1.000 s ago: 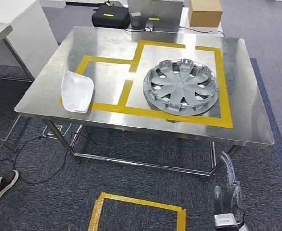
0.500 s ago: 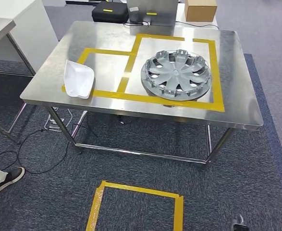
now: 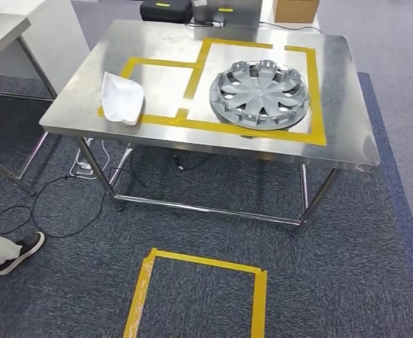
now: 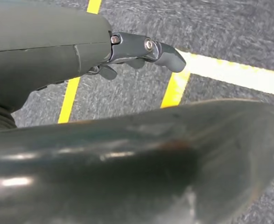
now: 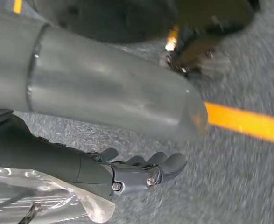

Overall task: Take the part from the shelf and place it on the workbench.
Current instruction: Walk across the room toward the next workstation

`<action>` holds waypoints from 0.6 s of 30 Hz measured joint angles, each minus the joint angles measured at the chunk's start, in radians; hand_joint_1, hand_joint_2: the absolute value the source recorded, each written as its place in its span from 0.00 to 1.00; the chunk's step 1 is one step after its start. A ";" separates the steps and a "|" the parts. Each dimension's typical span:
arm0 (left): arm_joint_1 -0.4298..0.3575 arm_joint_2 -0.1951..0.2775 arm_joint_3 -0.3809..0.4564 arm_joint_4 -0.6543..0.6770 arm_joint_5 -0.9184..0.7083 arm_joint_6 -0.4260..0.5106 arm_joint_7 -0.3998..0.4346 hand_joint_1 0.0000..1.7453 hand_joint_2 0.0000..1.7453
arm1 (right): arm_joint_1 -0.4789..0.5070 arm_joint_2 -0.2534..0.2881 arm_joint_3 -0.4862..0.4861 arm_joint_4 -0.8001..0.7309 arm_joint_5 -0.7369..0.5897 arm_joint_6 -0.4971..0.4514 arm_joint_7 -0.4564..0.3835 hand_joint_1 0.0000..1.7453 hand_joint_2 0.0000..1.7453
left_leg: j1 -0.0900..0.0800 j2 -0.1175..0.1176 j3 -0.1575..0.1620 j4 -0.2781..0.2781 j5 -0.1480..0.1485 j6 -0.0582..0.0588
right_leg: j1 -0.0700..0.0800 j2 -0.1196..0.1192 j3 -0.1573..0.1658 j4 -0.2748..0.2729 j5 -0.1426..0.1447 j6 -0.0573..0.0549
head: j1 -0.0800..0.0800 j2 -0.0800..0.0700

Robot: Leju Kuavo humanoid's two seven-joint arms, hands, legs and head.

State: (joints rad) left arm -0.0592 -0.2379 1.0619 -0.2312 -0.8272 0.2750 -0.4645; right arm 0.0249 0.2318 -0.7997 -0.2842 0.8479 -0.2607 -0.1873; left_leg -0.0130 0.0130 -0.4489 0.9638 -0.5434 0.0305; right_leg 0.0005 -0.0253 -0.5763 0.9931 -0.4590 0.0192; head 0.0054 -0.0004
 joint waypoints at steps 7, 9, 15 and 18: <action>0.003 0.018 0.007 0.000 -0.007 -0.011 0.024 0.00 0.00 | -0.008 -0.010 0.065 0.036 0.103 0.021 -0.020 0.00 0.00 | 0.000 -0.028 -0.050 -0.003 0.049 0.023 | -0.004 0.021 -0.104 0.278 -0.164 0.023 | 0.007 0.000; 0.003 0.026 0.013 0.000 -0.006 -0.018 0.039 0.00 0.00 | -0.009 -0.011 0.084 0.041 0.120 0.022 -0.029 0.00 0.00 | 0.000 -0.044 -0.061 0.003 0.056 0.020 | -0.004 0.029 -0.048 0.209 -0.123 0.020 | 0.007 0.000; 0.000 0.039 0.028 0.000 0.007 -0.025 0.045 0.00 0.00 | -0.014 -0.013 0.112 0.054 0.140 0.017 -0.030 0.00 0.00 | 0.002 -0.098 -0.094 0.021 0.072 -0.005 | -0.007 0.093 0.092 -0.026 -0.063 -0.004 | 0.006 0.000; 0.001 0.051 0.037 0.000 0.011 -0.035 0.044 0.00 0.00 | -0.015 -0.013 0.129 0.060 0.163 0.022 -0.014 0.00 0.00 | 0.002 -0.070 -0.126 0.079 0.034 -0.023 | -0.015 0.054 0.091 -0.037 -0.053 -0.017 | -0.002 0.000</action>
State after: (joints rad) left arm -0.0583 -0.1869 1.0991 -0.2309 -0.8159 0.2395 -0.4209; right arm 0.0102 0.2188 -0.6704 -0.2242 1.0105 -0.2392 -0.2008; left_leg -0.0109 -0.0567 -0.5749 1.0432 -0.5097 0.0075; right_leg -0.0148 0.0286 -0.4849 0.9564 -0.5115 0.0022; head 0.0034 -0.0004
